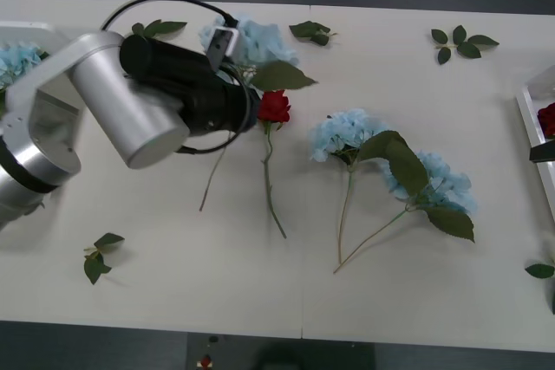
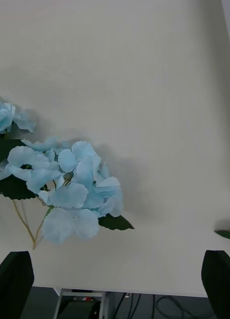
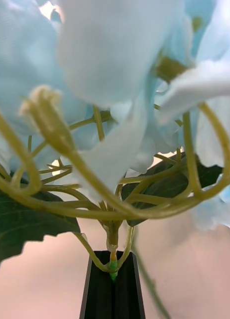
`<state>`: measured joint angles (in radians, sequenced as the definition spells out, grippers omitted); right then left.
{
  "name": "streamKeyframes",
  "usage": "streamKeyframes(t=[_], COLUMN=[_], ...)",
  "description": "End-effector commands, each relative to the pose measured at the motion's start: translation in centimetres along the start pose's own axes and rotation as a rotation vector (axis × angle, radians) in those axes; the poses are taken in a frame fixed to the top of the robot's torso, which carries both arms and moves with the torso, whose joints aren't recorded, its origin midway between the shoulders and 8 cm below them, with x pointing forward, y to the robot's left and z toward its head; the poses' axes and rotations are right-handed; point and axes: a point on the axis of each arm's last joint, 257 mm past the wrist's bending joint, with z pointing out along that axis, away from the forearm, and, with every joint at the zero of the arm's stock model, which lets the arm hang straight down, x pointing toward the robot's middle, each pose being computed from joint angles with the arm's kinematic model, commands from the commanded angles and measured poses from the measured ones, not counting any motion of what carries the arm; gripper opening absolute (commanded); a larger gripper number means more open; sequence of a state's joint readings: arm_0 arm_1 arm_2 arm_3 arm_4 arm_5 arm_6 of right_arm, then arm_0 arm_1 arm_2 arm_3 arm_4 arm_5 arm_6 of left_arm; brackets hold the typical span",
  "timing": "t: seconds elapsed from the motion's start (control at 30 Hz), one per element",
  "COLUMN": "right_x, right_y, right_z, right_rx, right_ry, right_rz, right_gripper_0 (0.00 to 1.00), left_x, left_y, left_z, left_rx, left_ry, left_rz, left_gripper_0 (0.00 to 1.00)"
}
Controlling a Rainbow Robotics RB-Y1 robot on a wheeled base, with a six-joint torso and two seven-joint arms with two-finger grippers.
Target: Put the red flowers into the right box and the blue flowers into the left box
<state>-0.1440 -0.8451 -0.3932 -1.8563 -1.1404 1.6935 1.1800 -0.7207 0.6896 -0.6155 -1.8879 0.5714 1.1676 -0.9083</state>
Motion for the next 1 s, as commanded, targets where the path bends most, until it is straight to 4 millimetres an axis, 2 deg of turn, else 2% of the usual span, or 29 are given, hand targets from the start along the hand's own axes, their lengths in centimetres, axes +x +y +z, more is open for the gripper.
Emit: streamKeyframes(t=[0.03, 0.13, 0.17, 0.27, 0.3, 0.33, 0.37, 0.47, 0.63, 0.67, 0.9, 1.0], right_x=[1.2, 3.1, 3.4, 5.1, 5.3, 6.0, 6.3, 7.6, 9.0, 9.4, 10.6, 11.0], right_y=[3.0, 4.9, 5.2, 6.9, 7.3, 8.0, 8.4, 9.9, 11.8, 12.3, 13.9, 14.5], right_z=[0.3, 1.4, 1.6, 2.8, 3.0, 3.6, 3.9, 5.2, 7.3, 7.9, 10.8, 12.3], right_rx=[0.022, 0.050, 0.053, 0.061, 0.059, 0.054, 0.052, 0.046, 0.058, 0.067, 0.122, 0.128], right_ry=[-0.014, -0.002, 0.000, 0.011, 0.013, 0.022, 0.025, 0.039, 0.052, 0.054, 0.056, 0.063], right_rz=[0.044, 0.101, 0.111, 0.167, 0.176, 0.201, 0.209, 0.259, 0.303, 0.312, 0.353, 0.356], right_gripper_0=[0.98, 0.98, 0.98, 0.98, 0.98, 0.98, 0.98, 0.98, 0.98, 0.98, 0.98, 0.98], left_x=[-2.6, -3.2, -3.1, -2.3, -2.2, -1.4, -1.1, 1.3, 5.0, 5.9, 9.4, 10.6], left_y=[5.7, 11.8, 13.1, 20.0, 21.2, 24.3, 25.5, 31.1, 37.3, 39.1, 46.1, 47.3], left_z=[-3.7, -6.6, -7.2, -10.6, -11.3, -13.0, -13.7, -16.9, -19.9, -20.7, -21.2, -20.6], left_rx=[-0.105, -0.202, -0.222, -0.328, -0.346, -0.395, -0.416, -0.515, -0.619, -0.649, -0.741, -0.750], left_ry=[-0.038, -0.064, -0.066, -0.097, -0.104, -0.116, -0.120, -0.122, -0.117, -0.121, -0.123, -0.115], left_rz=[-0.066, -0.154, -0.171, -0.269, -0.286, -0.329, -0.346, -0.424, -0.502, -0.518, -0.505, -0.489], left_gripper_0=[0.00, 0.00, 0.00, 0.00, 0.00, 0.00, 0.00, 0.00, 0.00, 0.00, 0.00, 0.00])
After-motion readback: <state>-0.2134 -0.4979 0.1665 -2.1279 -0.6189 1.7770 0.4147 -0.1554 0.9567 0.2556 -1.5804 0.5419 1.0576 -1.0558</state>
